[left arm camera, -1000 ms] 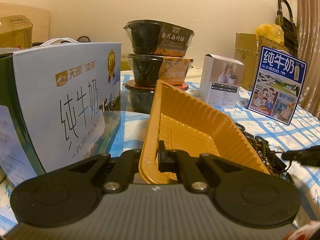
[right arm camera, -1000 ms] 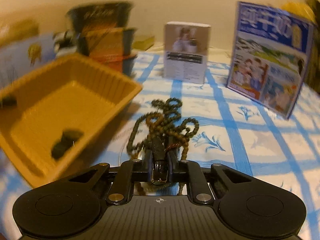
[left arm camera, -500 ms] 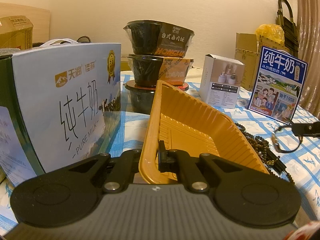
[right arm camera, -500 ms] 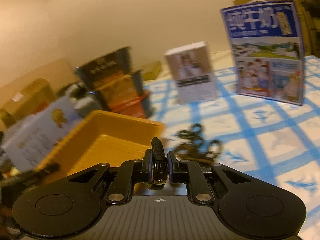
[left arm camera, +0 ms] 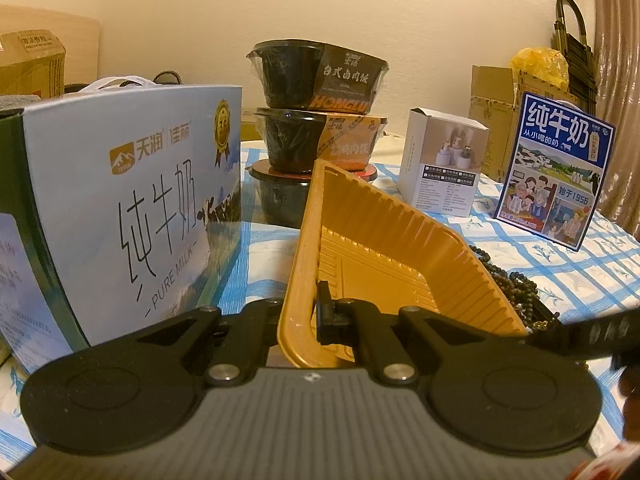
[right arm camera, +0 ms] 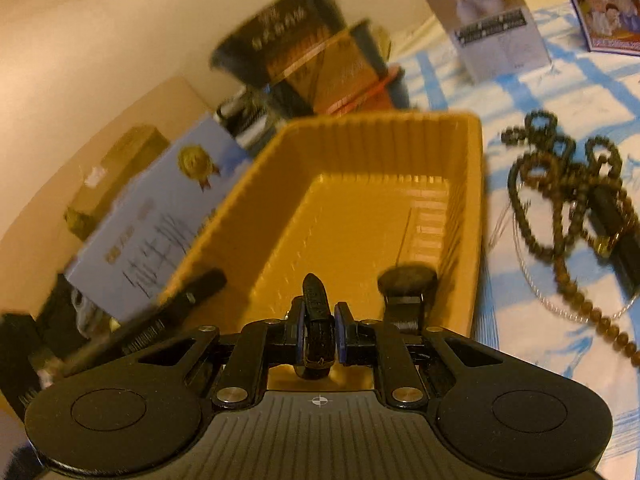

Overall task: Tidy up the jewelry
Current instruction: 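Move the watch into the orange tray and release it, then grasp another black item from the bead pile with the right tool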

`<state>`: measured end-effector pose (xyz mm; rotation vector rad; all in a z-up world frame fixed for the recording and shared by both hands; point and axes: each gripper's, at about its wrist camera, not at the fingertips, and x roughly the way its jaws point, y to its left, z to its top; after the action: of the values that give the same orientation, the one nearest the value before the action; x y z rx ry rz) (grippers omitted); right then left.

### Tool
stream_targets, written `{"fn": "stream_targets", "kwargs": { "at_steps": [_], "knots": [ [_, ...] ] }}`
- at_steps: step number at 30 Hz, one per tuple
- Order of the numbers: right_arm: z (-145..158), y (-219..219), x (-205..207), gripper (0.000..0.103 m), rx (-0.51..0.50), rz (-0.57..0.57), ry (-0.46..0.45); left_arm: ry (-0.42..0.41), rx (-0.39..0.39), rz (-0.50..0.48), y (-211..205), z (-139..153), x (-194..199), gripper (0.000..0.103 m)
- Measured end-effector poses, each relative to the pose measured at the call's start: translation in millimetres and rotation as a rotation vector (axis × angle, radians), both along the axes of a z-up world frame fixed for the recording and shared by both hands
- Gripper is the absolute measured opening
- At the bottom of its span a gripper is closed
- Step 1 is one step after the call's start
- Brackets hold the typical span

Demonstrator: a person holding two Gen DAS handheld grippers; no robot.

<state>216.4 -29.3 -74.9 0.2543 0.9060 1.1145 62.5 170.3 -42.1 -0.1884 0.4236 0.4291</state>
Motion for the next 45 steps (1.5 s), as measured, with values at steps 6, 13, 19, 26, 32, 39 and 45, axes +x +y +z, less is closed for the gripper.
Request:
{"fn": "stream_targets", "kwargs": {
  "at_steps": [6,13,19,26,32,39,45],
  "knots": [
    [11.0,-9.2,-11.9,0.047,-0.051,0.042,-0.135,-0.001,-0.010,0.006,1.1,-1.4,-1.2,0.004],
    [23.0,-52.9,2.1,0.047,-0.119,-0.104,-0.269,-0.001,-0.013,0.007,1.8,-2.2,-1.5,0.004],
    [5.9,-83.3,30.5,0.047,-0.308,-0.241,-0.344,-0.001,-0.012,0.007,1.8,-2.4,-1.6,0.004],
    [-12.4,-80.7,37.4,0.030,-0.403,-0.196,-0.426,0.001,-0.012,0.008,2.7,-2.1,-0.4,0.004],
    [-25.6,-59.6,41.1,0.020,-0.483,-0.149,-0.494,0.002,-0.010,0.008,3.0,-2.2,0.0,0.004],
    [-33.9,-43.8,47.2,0.020,-0.535,-0.140,-0.549,0.002,-0.010,0.008,2.7,-1.9,0.5,0.004],
    [-25.2,-51.2,41.3,0.019,-0.548,-0.121,-0.511,0.001,-0.009,0.007,1.2,-1.6,0.4,0.004]
  ]
}}
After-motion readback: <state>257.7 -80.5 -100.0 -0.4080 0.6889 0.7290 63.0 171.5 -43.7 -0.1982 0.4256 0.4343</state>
